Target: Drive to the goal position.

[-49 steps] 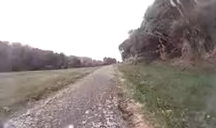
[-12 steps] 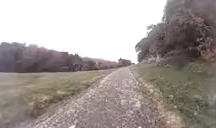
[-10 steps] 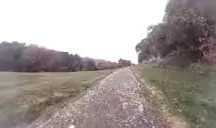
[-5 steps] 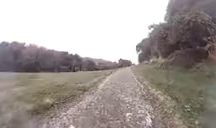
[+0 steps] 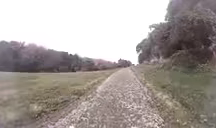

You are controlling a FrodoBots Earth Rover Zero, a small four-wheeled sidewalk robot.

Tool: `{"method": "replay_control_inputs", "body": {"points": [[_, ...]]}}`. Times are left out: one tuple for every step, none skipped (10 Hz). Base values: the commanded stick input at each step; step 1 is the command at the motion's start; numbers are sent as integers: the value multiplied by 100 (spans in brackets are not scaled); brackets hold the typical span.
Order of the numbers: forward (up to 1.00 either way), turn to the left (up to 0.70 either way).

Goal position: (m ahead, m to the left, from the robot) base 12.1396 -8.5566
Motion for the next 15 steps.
{"method": "replay_control_inputs", "body": {"points": [[60, -15], [60, -15], [60, -15], [60, -15], [60, -15], [60, -15], [60, -15], [60, -15], [60, -15], [60, -15], [60, -15], [60, -15], [60, -15], [60, -14], [60, 0]]}}
